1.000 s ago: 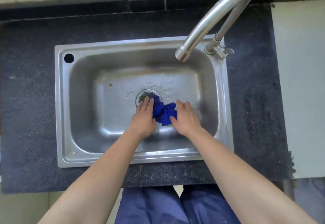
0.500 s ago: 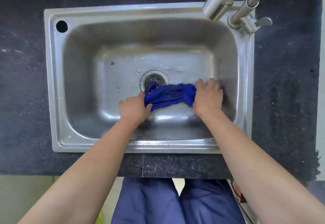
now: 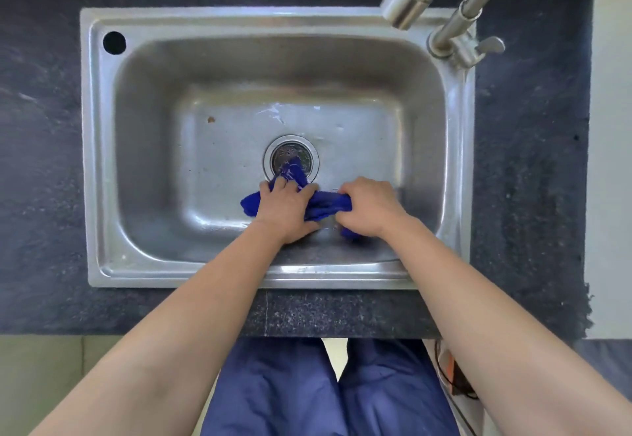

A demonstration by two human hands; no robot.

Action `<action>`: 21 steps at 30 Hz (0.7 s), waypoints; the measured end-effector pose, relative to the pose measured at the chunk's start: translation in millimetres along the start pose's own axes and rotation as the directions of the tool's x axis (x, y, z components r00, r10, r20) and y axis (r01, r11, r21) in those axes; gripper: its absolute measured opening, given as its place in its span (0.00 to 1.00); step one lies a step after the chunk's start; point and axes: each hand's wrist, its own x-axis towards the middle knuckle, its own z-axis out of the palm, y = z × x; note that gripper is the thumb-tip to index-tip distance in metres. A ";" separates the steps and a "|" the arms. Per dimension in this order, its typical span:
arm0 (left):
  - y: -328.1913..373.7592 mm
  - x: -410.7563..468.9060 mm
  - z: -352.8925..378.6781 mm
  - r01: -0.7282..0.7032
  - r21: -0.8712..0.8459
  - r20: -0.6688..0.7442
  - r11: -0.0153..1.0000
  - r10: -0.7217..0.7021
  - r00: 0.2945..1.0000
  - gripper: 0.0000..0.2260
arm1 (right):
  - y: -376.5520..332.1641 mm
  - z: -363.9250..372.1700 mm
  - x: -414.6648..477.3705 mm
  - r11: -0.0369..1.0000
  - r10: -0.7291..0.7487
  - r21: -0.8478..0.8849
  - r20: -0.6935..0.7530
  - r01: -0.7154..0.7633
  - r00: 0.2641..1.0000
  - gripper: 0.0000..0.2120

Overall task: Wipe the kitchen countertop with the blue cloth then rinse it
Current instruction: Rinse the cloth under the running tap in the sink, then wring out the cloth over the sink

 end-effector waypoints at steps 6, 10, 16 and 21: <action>3.5 -22.6 -38.4 -0.027 -0.214 -0.232 0.976 -0.024 0.972 0.16 | 1.8 -23.0 -23.6 0.991 -0.107 0.053 -0.273 0.127 0.956 0.16; -9.4 -43.7 -90.1 -0.109 -0.283 -0.446 0.953 -0.030 0.895 0.16 | -18.2 -43.9 -36.8 0.979 -0.022 0.181 -0.342 0.088 0.940 0.16; -44.7 -80.4 -154.9 -0.156 -0.238 -0.574 0.959 -0.009 0.819 0.07 | -15.7 -64.7 -50.7 0.959 0.239 0.186 -0.123 -0.215 0.963 0.09; -79.3 -106.0 -192.7 -0.087 -0.309 -0.553 0.947 -0.105 0.826 0.05 | -26.5 -83.9 -72.8 0.916 0.316 0.323 -0.214 -0.238 0.925 0.11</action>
